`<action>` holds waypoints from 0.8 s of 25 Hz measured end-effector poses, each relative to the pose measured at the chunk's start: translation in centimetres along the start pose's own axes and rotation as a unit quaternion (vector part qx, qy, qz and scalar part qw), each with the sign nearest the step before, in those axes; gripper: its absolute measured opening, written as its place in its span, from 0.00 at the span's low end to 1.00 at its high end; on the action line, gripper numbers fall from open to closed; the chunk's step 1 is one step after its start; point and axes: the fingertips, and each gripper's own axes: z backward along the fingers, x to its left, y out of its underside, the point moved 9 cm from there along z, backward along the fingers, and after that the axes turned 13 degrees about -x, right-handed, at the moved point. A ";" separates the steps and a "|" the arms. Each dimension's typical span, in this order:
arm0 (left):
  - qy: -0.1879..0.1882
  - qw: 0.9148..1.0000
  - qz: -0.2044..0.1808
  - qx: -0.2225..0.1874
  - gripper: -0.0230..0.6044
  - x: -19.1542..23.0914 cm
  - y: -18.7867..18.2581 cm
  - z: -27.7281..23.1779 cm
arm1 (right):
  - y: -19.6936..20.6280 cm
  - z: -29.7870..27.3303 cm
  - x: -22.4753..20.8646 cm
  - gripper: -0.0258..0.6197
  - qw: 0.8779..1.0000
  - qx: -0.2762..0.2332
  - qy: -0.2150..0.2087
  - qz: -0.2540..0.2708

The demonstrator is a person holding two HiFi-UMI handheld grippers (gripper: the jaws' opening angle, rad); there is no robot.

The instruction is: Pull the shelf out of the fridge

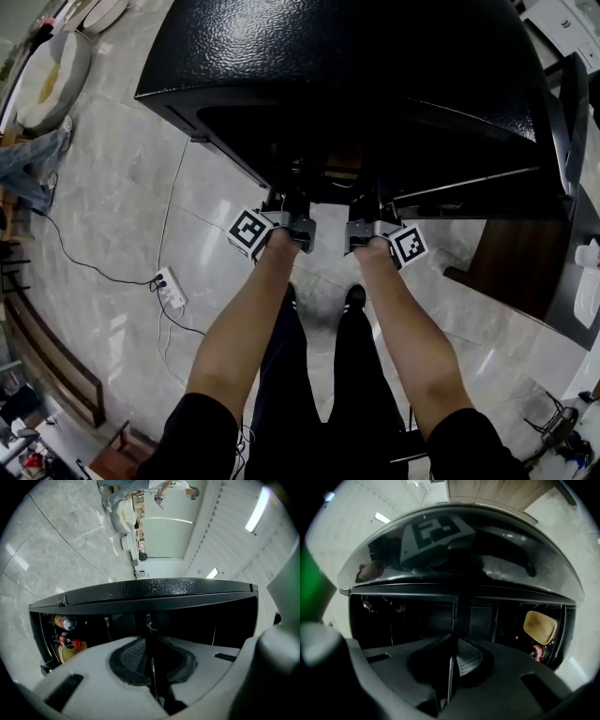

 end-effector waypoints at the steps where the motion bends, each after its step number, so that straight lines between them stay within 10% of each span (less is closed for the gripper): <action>1: -0.002 1.000 0.000 0.000 0.09 0.0 0.1 0.3 | -0.1 0.2 0.0 0.09 1.000 0.001 0.000 0.001; 20: 0.011 1.000 0.019 0.013 0.09 -0.6 0.3 5.6 | -0.5 5.2 0.0 0.09 1.000 0.002 0.005 -0.006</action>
